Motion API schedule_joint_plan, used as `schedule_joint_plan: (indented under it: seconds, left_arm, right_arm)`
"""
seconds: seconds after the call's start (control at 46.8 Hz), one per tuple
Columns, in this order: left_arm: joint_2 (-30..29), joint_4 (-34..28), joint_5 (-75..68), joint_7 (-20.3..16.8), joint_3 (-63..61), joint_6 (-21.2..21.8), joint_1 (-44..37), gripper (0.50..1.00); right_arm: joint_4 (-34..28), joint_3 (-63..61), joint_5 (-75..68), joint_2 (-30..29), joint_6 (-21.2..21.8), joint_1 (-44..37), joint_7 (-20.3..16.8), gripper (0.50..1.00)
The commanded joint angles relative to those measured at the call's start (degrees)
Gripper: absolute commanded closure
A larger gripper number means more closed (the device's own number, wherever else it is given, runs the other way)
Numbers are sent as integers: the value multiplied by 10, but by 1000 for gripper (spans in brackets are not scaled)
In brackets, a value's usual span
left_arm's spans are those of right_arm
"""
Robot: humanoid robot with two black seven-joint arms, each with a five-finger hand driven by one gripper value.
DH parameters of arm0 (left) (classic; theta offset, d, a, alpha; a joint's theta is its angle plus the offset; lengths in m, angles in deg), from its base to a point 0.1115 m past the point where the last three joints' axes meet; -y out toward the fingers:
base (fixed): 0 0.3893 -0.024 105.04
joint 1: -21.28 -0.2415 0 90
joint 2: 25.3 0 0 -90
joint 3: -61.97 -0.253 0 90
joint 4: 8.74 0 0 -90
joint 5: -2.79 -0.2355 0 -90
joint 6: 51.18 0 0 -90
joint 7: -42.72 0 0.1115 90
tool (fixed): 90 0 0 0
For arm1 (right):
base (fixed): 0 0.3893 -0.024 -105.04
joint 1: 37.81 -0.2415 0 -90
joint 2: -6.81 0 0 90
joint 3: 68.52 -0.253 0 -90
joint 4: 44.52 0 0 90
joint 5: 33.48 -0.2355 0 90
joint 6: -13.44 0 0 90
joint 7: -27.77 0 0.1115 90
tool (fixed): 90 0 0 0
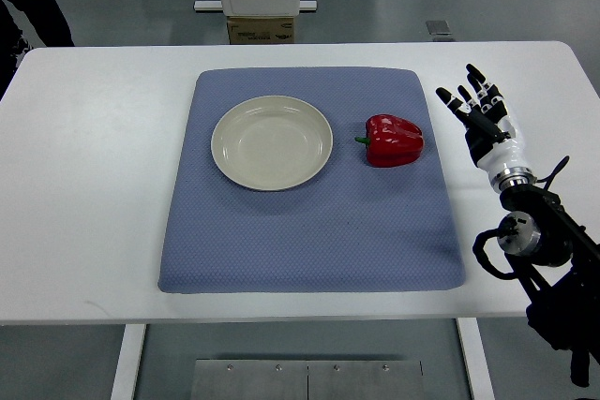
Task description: Place red pepper on plate with right hand
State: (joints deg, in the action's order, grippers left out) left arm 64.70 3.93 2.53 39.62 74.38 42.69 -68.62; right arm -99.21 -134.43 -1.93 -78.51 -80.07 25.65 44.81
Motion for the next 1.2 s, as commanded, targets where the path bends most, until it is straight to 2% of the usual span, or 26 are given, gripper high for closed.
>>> schedule_joint_plan:
  seconds: [0.0, 0.235, 1.176]
  left_arm:
    - [0, 0, -1, 0, 0, 0, 0, 500]
    - [0, 0, 0, 0, 1, 0, 0, 500]
    - [0, 0, 0, 0, 1, 0, 0, 500]
  right_arm:
    - [0, 1, 0, 2, 0, 0, -2, 507]
    - [-1, 2, -1, 2, 0, 0, -37, 507]
    - [0, 1, -30, 12, 1, 0, -32, 502]
